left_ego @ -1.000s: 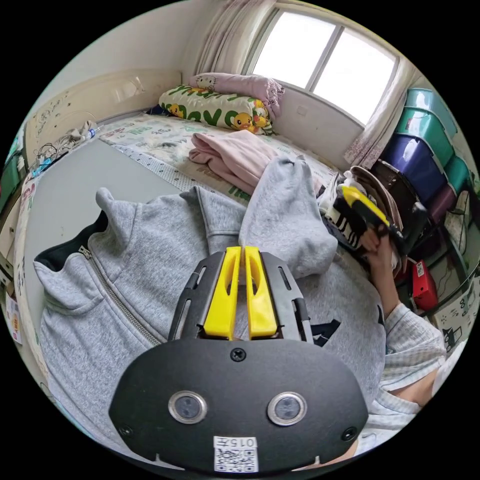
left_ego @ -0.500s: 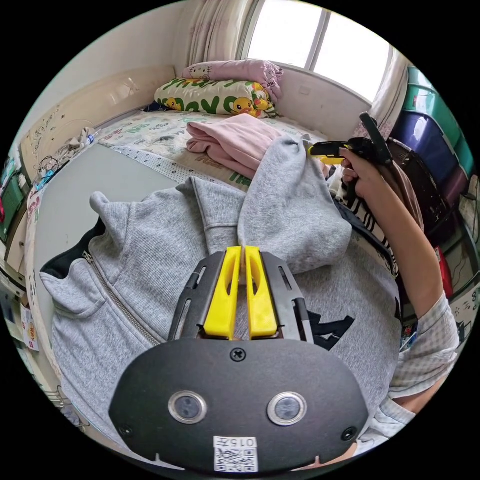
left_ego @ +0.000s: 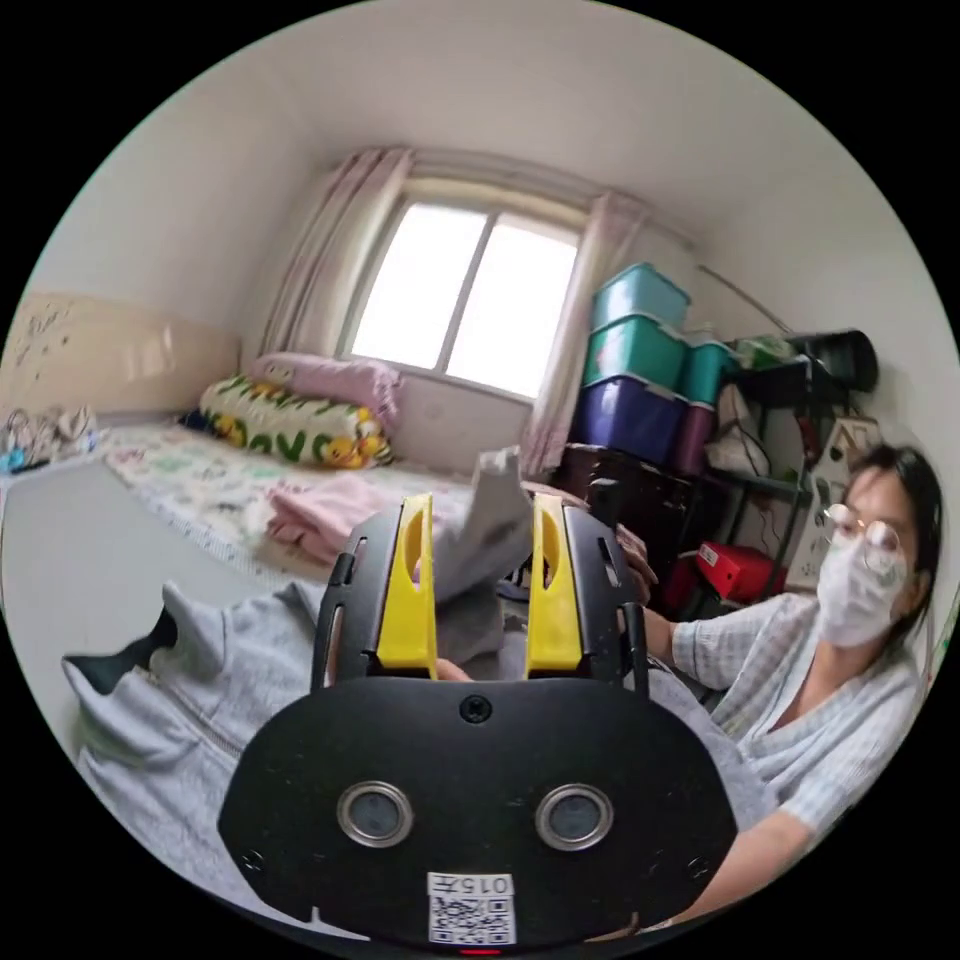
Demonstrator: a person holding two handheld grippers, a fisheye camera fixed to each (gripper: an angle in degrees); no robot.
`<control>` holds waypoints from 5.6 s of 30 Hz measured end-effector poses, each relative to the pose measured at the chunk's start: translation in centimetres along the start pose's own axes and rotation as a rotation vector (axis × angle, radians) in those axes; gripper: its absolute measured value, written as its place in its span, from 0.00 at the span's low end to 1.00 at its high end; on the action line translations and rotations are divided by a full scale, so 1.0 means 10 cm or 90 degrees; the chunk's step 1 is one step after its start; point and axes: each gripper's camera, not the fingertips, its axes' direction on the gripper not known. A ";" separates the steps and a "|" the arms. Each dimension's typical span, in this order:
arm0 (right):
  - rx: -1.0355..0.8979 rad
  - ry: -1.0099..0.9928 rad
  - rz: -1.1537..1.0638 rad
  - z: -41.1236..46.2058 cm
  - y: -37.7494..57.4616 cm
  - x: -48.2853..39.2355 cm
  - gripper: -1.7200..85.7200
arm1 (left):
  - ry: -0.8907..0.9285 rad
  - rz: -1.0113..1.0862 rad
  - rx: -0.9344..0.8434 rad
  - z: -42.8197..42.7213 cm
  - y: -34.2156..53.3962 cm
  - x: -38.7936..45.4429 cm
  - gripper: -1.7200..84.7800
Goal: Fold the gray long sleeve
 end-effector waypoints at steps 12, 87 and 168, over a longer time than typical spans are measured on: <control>0.079 0.081 0.083 -0.57 0.36 0.07 0.03 | 0.005 0.111 -0.228 0.83 -0.63 0.75 0.24; -0.504 0.220 -0.119 1.69 0.43 0.42 0.12 | -0.378 -0.268 -0.507 0.41 -0.64 -2.00 0.13; -0.413 -0.224 -0.434 2.03 1.05 -1.34 0.13 | -0.117 -0.112 -0.558 0.08 -0.35 1.42 0.12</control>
